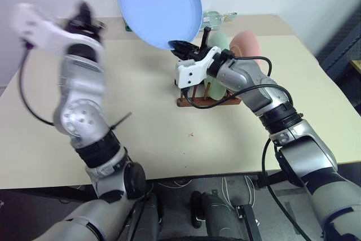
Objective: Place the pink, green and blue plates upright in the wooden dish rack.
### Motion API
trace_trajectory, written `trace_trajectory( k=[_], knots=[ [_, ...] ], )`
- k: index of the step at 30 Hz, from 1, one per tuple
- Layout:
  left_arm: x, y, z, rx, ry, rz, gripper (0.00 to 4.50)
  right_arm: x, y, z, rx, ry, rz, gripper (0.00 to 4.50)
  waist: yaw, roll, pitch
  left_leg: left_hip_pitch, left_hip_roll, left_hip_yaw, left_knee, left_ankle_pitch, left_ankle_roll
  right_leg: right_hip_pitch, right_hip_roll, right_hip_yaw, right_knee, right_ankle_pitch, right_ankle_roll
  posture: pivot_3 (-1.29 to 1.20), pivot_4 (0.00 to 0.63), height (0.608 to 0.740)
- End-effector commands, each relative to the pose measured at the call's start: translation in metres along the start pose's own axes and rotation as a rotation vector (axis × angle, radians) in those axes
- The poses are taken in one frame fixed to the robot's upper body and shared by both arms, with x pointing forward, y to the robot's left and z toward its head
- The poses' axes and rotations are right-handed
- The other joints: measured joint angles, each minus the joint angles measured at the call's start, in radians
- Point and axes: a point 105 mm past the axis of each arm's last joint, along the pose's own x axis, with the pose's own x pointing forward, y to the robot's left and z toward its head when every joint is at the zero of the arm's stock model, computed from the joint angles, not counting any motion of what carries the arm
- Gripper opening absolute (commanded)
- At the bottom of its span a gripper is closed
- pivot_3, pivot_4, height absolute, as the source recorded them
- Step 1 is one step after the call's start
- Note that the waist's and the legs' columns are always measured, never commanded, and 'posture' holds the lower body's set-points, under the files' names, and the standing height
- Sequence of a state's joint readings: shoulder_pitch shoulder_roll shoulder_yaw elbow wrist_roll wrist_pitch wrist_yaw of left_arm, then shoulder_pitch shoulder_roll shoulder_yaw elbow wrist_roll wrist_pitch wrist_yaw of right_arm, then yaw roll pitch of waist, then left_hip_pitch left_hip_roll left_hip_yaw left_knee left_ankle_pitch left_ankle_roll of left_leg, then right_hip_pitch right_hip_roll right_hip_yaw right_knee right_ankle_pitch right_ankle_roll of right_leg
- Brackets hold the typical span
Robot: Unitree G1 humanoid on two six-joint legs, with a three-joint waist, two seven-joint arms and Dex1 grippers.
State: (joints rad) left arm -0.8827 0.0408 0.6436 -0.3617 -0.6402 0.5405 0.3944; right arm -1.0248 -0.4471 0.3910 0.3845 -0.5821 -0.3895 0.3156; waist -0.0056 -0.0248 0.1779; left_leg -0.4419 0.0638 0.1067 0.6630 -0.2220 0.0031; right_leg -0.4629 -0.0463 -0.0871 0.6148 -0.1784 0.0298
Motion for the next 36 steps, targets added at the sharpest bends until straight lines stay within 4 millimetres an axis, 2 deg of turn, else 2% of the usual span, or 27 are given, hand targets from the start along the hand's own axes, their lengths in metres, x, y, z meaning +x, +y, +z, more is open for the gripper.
trace_trajectory(
  k=[1,3,4,6,8,10,12,15,18,22,23,28,36],
  knots=[
    [0.006,0.026,0.026,0.101,-0.086,0.049,1.85,-0.002,-0.032,0.018,0.128,-0.088,-0.128,0.44,-0.005,0.0,0.0,0.0,0.0,0.0,0.0,0.0,0.0,0.0,0.0,0.0,0.0,0.0,0.0,0.0,0.15,0.73],
    [0.008,0.047,0.025,0.378,-0.049,0.06,1.85,-0.004,-0.049,0.033,0.328,-0.162,-0.198,0.44,-0.011,0.0,0.0,0.0,0.0,0.0,-0.001,0.0,0.0,0.0,0.0,0.0,0.0,0.001,-0.001,0.0,0.15,0.73],
    [0.007,0.055,0.015,0.495,0.012,0.045,1.85,-0.006,-0.056,0.04,0.436,-0.198,-0.215,0.44,-0.011,0.0,0.0,0.001,0.001,0.001,-0.001,0.0,0.0,0.0,0.0,0.0,0.001,0.001,-0.001,0.0,0.15,0.73],
    [-0.003,0.073,-0.016,0.763,0.174,-0.019,1.85,-0.012,-0.07,0.055,0.69,-0.29,-0.234,0.44,-0.007,0.0,0.0,0.0,0.001,0.001,-0.001,0.001,-0.002,-0.001,0.0,0.0,0.002,0.001,-0.001,0.0,0.15,0.73],
    [-0.019,0.087,-0.046,0.897,0.325,-0.1,1.85,-0.019,-0.079,0.067,0.92,-0.375,-0.214,0.44,-0.001,0.001,0.0,0.0,0.002,0.0,-0.001,0.001,-0.003,-0.001,-0.001,0.0,0.003,0.001,-0.001,0.0,0.15,0.73],
    [-0.038,0.1,-0.073,0.895,0.458,-0.148,1.85,-0.027,-0.083,0.072,1.167,-0.427,-0.185,0.44,0.009,0.0,0.0,0.0,0.002,-0.001,-0.001,0.001,-0.003,0.0,-0.003,-0.001,0.003,0.0,-0.003,0.0,0.15,0.73],
    [-0.056,0.105,-0.095,0.873,0.551,-0.198,1.85,-0.03,-0.078,0.074,1.345,-0.43,-0.129,0.44,0.014,0.0,0.0,0.0,0.002,-0.002,0.0,0.0,-0.005,0.0,-0.005,-0.001,0.001,-0.001,-0.005,0.0,0.15,0.73],
    [-0.073,0.101,-0.114,0.854,0.628,-0.28,1.85,-0.033,-0.069,0.078,1.499,-0.428,-0.047,0.44,0.015,0.0,0.0,-0.001,0.002,-0.002,0.0,-0.001,-0.006,-0.002,-0.01,-0.003,0.0,0.0,-0.007,0.0,0.15,0.73],
    [-0.09,0.093,-0.131,0.822,0.697,-0.387,1.85,-0.028,-0.063,0.068,1.682,-0.344,-0.076,0.44,0.011,0.001,0.0,-0.001,0.002,-0.001,-0.002,-0.001,-0.006,-0.003,-0.01,-0.003,0.0,0.0,-0.008,0.0,0.15,0.73],
    [-0.104,0.089,-0.14,0.829,0.752,-0.48,1.85,-0.023,-0.061,0.05,1.85,-0.263,-0.135,0.44,0.001,0.001,0.0,-0.001,0.002,0.0,-0.003,0.001,-0.003,-0.004,-0.009,-0.002,0.001,0.0,-0.007,0.0,0.15,0.73],
    [-0.106,0.088,-0.141,0.821,0.757,-0.494,1.9,-0.022,-0.06,0.046,1.872,-0.242,-0.144,0.22,-0.003,0.002,0.0,-0.001,0.002,0.0,-0.003,0.001,-0.003,-0.004,-0.009,-0.003,0.001,0.0,-0.007,0.0,0.15,0.73],
    [-0.108,0.083,-0.142,0.792,0.754,-0.505,1.9,-0.02,-0.058,0.033,1.961,-0.187,-0.179,0.22,-0.006,0.002,0.0,-0.002,0.002,0.0,-0.003,0.001,-0.003,-0.004,-0.009,-0.003,0.001,0.0,-0.007,0.0,0.15,0.73],
    [-0.112,0.083,-0.146,0.784,0.763,-0.506,1.9,-0.02,-0.083,0.023,2.216,-0.278,-0.266,0.22,-0.008,0.002,0.001,-0.002,0.003,-0.001,-0.003,0.001,-0.002,-0.004,-0.005,-0.002,0.0,0.0,-0.006,0.0,0.15,0.73]
  ],
)
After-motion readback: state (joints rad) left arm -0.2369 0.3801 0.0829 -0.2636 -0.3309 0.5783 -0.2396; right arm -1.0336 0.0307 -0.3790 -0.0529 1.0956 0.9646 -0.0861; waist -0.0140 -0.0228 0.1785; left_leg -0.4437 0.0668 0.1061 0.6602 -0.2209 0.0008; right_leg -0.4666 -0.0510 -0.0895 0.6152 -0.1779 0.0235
